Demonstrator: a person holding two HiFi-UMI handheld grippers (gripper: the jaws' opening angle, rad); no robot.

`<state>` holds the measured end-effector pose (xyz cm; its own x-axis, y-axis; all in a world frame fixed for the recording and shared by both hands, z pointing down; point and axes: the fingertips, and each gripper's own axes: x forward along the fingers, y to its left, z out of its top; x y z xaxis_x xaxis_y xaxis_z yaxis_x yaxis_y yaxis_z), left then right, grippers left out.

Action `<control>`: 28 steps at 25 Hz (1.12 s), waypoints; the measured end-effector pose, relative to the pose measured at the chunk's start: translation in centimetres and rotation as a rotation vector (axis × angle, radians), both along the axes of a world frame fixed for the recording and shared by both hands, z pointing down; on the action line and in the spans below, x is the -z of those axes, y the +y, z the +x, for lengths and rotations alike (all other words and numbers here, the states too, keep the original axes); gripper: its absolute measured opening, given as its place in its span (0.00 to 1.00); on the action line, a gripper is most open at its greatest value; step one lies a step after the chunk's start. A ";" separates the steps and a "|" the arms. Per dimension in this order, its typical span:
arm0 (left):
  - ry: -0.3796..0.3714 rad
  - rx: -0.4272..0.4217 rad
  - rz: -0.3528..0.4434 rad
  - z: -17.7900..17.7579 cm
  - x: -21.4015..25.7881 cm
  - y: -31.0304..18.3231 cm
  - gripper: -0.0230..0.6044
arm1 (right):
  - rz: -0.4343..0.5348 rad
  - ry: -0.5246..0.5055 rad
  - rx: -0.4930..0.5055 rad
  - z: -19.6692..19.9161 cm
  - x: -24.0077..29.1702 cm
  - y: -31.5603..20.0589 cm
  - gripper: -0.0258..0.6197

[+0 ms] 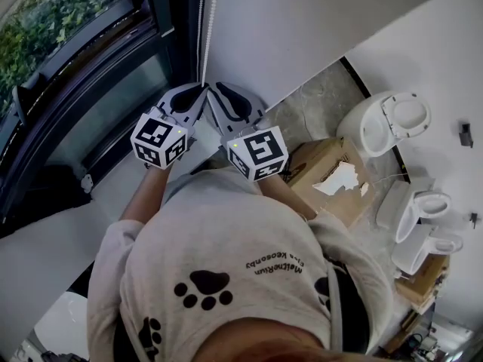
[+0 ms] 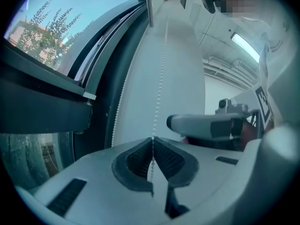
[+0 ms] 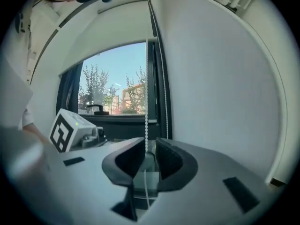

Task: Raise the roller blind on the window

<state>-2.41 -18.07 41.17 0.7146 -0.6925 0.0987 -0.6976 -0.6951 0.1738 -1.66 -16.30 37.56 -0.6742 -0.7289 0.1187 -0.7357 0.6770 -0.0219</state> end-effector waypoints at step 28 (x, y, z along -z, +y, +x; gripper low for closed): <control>-0.008 -0.029 -0.043 1.3 -2.9 0.9 0.06 | 0.250 -0.093 0.054 -1.3 14.4 -1.7 0.14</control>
<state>-1.15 -17.19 44.12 0.7335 -0.6664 0.1338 -0.6787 -0.7072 0.1981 -2.94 -17.96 23.17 -0.7123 -0.6906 -0.1252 -0.7012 0.7078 0.0852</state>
